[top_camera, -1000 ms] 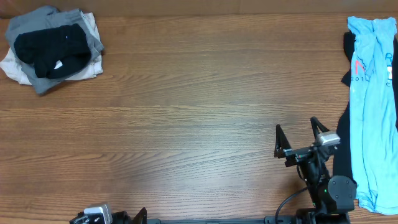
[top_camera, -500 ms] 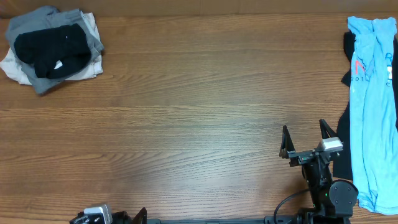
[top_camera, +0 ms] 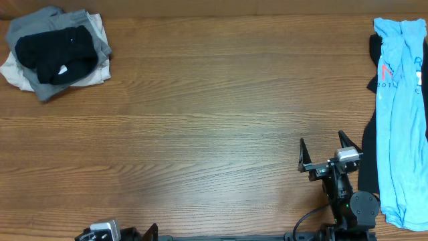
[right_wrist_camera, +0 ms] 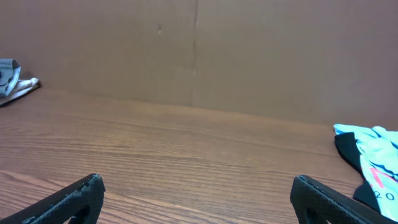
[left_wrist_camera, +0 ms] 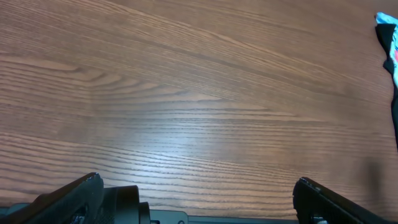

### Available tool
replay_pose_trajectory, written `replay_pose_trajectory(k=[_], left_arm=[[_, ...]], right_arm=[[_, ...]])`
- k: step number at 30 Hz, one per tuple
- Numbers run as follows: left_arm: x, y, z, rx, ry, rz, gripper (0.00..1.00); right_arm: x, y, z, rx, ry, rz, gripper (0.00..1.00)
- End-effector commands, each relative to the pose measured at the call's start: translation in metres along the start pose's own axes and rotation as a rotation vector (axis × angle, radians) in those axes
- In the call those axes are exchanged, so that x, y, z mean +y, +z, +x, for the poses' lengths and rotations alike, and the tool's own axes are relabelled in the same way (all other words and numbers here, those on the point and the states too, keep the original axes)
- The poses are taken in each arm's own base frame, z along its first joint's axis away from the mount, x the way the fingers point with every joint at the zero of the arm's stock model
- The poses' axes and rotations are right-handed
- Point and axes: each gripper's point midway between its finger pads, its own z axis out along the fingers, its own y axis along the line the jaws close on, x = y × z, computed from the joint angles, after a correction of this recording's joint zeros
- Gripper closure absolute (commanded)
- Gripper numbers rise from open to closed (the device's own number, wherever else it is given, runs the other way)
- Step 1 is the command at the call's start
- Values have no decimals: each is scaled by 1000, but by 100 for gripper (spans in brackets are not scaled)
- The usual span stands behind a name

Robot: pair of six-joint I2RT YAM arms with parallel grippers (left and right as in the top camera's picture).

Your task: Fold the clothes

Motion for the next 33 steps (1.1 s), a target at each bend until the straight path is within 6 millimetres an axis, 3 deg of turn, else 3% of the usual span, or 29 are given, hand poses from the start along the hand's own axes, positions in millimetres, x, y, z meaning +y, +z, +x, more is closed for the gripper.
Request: replay_pose_trajectory(k=[1,33], left_arm=[[1,0,0,-4,-9,-2,0],[3,0,4,11,-15,-12,0]], right_arm=[[-1,0,2,-4,-11,2,0],[-1,0,2,-4,-11,2,0]])
